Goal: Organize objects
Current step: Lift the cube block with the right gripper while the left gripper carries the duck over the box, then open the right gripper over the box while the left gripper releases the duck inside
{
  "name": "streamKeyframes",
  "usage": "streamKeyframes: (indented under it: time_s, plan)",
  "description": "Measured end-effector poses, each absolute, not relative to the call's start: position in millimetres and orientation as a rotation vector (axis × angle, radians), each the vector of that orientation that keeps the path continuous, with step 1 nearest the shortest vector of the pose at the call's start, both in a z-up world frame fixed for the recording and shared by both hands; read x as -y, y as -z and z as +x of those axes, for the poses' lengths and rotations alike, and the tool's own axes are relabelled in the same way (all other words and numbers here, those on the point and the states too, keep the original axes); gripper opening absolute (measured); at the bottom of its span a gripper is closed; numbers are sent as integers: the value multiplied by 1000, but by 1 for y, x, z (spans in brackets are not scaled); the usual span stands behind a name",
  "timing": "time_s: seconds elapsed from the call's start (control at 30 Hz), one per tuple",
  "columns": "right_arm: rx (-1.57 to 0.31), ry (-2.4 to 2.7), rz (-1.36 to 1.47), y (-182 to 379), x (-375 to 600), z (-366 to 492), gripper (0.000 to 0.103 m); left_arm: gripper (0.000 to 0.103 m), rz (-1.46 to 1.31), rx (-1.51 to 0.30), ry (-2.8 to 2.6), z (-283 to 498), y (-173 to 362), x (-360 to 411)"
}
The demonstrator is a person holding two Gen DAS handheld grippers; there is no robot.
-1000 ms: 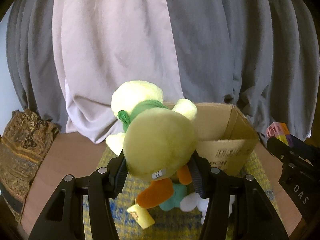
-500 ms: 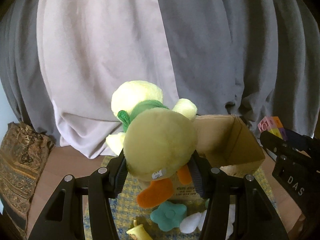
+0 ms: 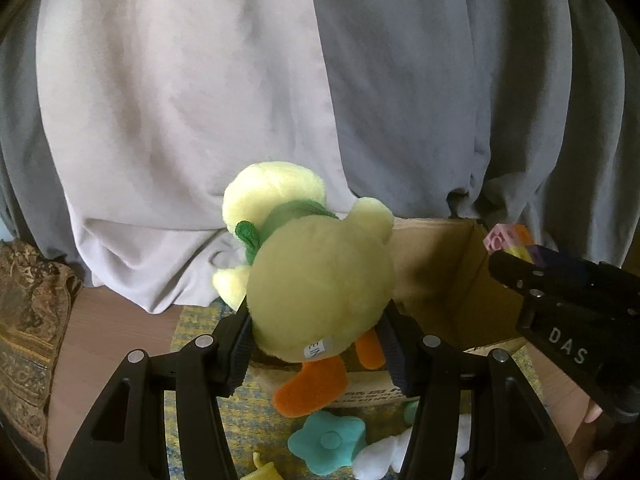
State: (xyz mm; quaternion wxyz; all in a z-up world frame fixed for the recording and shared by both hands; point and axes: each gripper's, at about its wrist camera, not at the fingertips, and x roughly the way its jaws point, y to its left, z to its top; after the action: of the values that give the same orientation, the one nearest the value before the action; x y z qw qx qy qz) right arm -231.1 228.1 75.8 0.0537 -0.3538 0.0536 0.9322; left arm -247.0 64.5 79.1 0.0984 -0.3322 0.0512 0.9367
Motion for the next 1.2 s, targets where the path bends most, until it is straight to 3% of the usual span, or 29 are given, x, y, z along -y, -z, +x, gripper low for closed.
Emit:
streamKeyframes:
  time_s: [0.2, 0.27, 0.33, 0.47, 0.6, 0.97, 1.2]
  plan:
    - [-165, -2827, -1117, -72, -229, -239, 42, 60, -1023, -141, -2758, -256, -74, -66]
    - [-164, -2828, -1108, -73, -230, -238, 64, 67, -1012, -144, -2765, -254, -74, -66]
    - [-173, -2832, -1074, -75, -231, -235, 75, 83, -994, -164, -2790, -251, -77, -66]
    - [-205, -2824, -1068, -77, -236, -231, 85, 89, -999, -139, -2819, -247, -81, -60]
    - [-222, -2804, -1058, -80, -239, -224, 92, 103, -993, -135, -2859, -241, -84, -57]
    - [-266, -2797, -1029, -82, -246, -197, 96, 103, -970, -10, -2931, -216, -89, -43]
    - [-215, -2806, -1003, -83, -240, -176, 96, 103, -1007, -72, -2912, -202, -80, -48]
